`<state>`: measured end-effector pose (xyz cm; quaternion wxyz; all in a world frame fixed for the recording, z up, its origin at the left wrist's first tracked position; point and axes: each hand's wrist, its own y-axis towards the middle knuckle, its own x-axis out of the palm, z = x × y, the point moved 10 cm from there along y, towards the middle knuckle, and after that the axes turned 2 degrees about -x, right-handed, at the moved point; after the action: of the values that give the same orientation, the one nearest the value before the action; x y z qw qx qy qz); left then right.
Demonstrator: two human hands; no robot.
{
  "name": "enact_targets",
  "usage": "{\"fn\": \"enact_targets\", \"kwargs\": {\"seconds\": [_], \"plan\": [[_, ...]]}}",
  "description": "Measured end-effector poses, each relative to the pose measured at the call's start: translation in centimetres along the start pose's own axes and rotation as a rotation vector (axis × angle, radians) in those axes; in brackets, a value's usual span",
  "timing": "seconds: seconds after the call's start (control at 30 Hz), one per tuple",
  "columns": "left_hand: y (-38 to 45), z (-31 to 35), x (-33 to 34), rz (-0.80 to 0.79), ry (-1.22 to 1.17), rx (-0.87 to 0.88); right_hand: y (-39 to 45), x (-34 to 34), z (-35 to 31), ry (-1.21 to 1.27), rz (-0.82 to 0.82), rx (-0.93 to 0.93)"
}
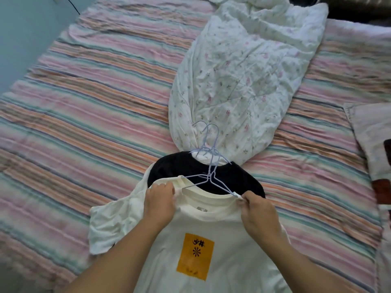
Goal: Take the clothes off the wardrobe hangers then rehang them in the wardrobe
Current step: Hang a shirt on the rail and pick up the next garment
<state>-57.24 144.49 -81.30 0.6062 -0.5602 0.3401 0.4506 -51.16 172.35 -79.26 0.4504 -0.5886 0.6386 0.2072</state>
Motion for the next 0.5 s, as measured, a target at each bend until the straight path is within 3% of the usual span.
{"fn": "enact_targets", "kwargs": {"seconds": [0.1, 0.43, 0.5], "plan": [[-1.6, 0.6, -1.1, -0.010, 0.027, 0.057, -1.6, -1.7, -1.2, 0.174, 0.046, -0.022], [-8.9, -0.2, -13.4, 0.304, -0.048, 0.160, -8.4, -9.6, -8.2, 0.303, 0.034, -0.126], [-10.5, -0.8, -15.7, 0.266, -0.018, 0.176, -9.9, -10.9, -10.1, 0.317, 0.027, -0.141]]}}
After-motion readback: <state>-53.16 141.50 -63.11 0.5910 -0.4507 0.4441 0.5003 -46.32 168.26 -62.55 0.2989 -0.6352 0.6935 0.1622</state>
